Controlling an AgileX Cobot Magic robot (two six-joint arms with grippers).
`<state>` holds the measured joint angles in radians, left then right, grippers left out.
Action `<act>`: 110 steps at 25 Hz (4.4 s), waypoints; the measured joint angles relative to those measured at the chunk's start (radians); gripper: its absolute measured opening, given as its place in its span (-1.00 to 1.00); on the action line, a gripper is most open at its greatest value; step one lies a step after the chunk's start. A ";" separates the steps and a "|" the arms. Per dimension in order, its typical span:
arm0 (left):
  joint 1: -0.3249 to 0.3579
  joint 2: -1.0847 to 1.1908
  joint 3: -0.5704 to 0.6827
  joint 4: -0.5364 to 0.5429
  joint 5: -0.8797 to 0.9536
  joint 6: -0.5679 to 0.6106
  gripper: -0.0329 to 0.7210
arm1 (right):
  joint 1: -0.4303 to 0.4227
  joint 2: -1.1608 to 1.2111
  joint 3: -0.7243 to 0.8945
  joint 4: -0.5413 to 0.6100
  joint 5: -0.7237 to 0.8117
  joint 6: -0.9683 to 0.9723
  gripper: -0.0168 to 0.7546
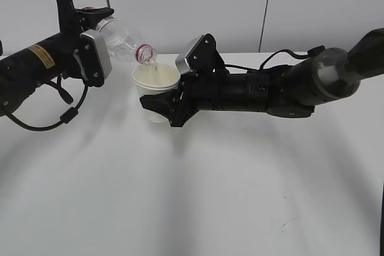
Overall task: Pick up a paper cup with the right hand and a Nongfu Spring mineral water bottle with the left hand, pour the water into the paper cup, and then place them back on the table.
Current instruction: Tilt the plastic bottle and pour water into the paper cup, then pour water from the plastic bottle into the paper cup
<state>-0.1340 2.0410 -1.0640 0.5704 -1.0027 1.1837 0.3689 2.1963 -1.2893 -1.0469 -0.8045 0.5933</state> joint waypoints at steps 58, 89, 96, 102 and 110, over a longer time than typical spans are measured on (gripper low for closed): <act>0.000 0.000 0.000 -0.040 -0.032 0.083 0.16 | 0.000 0.000 0.000 -0.048 0.007 0.026 0.32; 0.000 0.000 0.000 -0.043 -0.032 0.089 0.16 | 0.000 0.000 0.000 -0.060 0.008 0.036 0.32; 0.000 0.000 0.000 -0.043 -0.032 0.089 0.16 | 0.000 0.000 0.000 -0.060 0.008 0.036 0.32; 0.000 0.000 0.000 -0.043 -0.032 0.089 0.16 | 0.000 0.000 0.000 -0.065 0.008 0.037 0.32; 0.000 0.000 0.000 -0.047 -0.025 0.069 0.16 | 0.000 0.001 0.000 -0.054 0.008 0.042 0.32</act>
<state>-0.1340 2.0410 -1.0640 0.5238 -1.0277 1.2525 0.3689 2.1971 -1.2893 -1.1011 -0.7961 0.6354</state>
